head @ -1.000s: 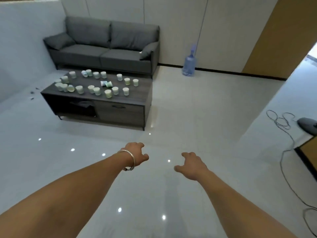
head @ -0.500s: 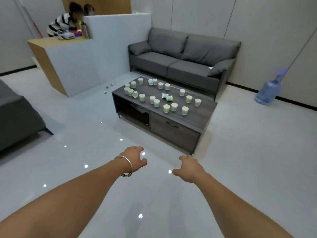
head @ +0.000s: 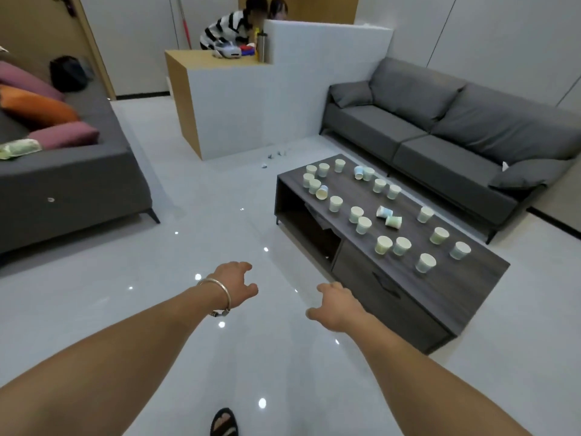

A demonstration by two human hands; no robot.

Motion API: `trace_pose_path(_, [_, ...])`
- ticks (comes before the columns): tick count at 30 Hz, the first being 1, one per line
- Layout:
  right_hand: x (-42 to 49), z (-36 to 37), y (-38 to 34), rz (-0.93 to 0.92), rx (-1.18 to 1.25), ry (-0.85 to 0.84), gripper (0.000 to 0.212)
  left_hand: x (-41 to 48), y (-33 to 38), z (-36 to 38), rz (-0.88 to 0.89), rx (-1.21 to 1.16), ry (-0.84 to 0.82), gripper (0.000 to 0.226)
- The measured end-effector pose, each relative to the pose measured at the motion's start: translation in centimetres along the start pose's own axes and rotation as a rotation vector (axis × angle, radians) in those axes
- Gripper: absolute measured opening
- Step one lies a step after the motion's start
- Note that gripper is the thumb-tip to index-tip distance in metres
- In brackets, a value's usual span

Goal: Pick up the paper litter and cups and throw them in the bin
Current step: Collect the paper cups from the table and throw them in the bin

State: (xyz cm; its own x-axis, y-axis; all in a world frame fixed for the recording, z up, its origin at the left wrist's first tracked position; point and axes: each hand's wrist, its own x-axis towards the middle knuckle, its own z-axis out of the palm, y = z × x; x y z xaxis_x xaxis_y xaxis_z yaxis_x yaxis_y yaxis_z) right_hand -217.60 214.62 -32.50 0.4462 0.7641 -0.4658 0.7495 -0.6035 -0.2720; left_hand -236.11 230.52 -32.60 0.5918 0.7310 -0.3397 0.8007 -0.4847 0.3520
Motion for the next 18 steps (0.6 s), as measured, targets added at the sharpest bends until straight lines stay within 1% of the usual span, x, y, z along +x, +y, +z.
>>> trace_pose_path(3, [5.6, -2.4, -3.1, -0.006, -0.007, -0.028, 0.076, 5.4, -1.9, -3.2, -0.006, -0.012, -0.014, 0.064])
trace_pose_path(8, [14.5, -7.0, -7.2, -0.014, 0.018, 0.009, 0.077, 14.5, -3.9, -8.2, 0.018, 0.032, -0.019, 0.065])
trace_pose_path(14, [25.8, -11.7, -8.8, -0.018, -0.007, -0.013, 0.076, 26.1, -4.3, -11.7, 0.007, 0.028, -0.044, 0.066])
trace_pose_path(18, [35.6, -15.9, -9.9, -0.058, -0.022, -0.022, 0.079, 34.5, -4.3, -14.4, -0.023, 0.029, -0.005, 0.066])
